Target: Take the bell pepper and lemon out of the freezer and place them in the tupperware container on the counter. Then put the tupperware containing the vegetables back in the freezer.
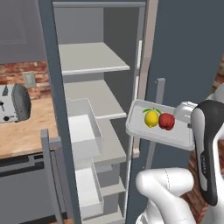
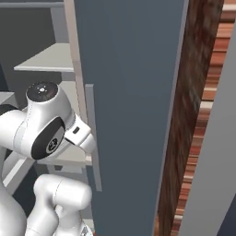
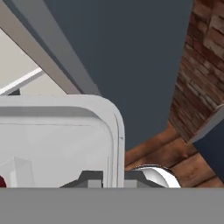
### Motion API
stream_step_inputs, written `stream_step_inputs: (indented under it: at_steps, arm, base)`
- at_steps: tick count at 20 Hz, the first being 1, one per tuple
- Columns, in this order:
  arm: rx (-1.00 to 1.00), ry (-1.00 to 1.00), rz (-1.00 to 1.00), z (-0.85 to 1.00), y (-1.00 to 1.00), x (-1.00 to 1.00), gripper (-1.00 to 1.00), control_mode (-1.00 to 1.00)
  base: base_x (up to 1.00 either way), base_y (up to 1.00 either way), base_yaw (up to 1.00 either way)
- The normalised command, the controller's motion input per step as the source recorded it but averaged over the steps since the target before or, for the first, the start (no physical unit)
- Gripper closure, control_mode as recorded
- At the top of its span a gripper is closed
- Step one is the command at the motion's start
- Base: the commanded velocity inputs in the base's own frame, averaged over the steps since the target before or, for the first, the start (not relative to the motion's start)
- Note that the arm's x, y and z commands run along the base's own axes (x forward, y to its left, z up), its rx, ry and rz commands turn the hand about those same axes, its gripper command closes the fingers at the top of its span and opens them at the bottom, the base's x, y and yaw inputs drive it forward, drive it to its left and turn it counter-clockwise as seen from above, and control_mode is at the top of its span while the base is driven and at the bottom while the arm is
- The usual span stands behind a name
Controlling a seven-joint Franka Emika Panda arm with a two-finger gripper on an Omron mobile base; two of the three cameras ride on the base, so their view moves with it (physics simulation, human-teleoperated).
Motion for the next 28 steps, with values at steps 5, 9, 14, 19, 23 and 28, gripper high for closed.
stream_step_inputs:
  at_steps: [5, 9, 14, 19, 23, 28]
  arm:
    - [0.00, 0.00, 0.00, 0.00, 0.00, 0.00, 1.00, 1.00]
    - [0.01, -0.03, -0.09, 0.33, 0.06, -0.18, 1.00, -1.00]
    - [0.11, -0.01, -0.12, 0.38, 0.00, -0.02, 1.00, -1.00]
    - [0.16, -0.03, -0.17, 0.48, 0.05, 0.00, 1.00, -1.00]
    - [0.16, -0.07, -0.21, 0.36, 0.29, 0.00, 1.00, -1.00]
    - [0.16, -0.08, -0.22, 0.20, 0.55, 0.11, 1.00, -1.00]
  base:
    - [0.02, 0.42, -0.12]
    - [0.00, 0.00, 0.00]
    - [0.00, 0.00, 0.00]
    - [0.00, 0.00, 0.00]
    - [0.00, 0.00, 0.00]
    - [0.00, 0.00, 0.00]
